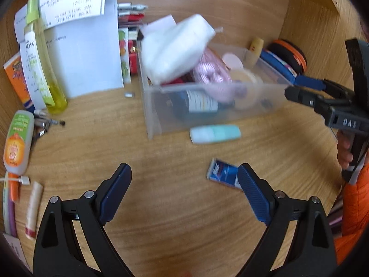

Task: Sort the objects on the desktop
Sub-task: 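Move both open tools toward the blue card box and mint-green tube, then grasp the blue card box with left tool while right tool grasps the mint-green tube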

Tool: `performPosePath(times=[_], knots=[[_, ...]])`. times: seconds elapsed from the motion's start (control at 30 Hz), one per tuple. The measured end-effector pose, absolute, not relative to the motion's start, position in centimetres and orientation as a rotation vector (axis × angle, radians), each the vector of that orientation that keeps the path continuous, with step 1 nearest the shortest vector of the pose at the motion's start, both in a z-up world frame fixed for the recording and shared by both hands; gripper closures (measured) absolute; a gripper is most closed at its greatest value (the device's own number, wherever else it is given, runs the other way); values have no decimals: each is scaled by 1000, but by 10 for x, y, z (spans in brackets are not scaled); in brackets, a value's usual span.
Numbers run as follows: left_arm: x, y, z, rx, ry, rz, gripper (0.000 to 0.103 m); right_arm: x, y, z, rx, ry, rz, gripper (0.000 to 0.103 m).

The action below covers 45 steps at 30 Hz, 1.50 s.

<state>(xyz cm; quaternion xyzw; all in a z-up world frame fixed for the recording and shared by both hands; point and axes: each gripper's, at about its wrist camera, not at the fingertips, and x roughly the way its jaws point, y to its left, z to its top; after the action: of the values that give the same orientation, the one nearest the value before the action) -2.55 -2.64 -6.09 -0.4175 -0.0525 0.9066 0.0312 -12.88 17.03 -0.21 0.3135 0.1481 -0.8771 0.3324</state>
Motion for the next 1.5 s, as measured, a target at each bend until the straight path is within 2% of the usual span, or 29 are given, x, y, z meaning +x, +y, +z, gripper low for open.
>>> performPosePath(times=[0.17, 0.7, 0.77, 1.07, 1.17, 1.37, 1.4, 1.47, 1.5], knots=[[-21, -12, -67, -1322, -188, 2705, 9, -126, 171, -12, 855, 390, -2280, 22], [-45, 33, -86, -1440, 45, 2633, 10, -120, 159, -29, 909, 422, -2157, 21], [-46, 33, -88, -1432, 65, 2670, 15, -120, 154, -34, 922, 429, -2121, 21], [-46, 27, -86, -1369, 68, 2737, 51, -133, 114, -51, 1015, 506, -1945, 21], [-42, 23, -85, -1356, 47, 2755, 55, -135, 102, -54, 1030, 524, -1908, 24], [-38, 11, -82, -1342, 7, 2821, 55, -122, 77, -61, 992, 621, -1851, 26], [-37, 9, -83, -1346, 8, 2829, 55, -119, 73, -62, 980, 631, -1850, 34], [-34, 4, -83, -1350, 8, 2836, 55, -119, 67, -62, 973, 645, -1852, 42], [-32, 1, -82, -1348, 7, 2846, 55, -121, 63, -62, 983, 640, -1843, 42]])
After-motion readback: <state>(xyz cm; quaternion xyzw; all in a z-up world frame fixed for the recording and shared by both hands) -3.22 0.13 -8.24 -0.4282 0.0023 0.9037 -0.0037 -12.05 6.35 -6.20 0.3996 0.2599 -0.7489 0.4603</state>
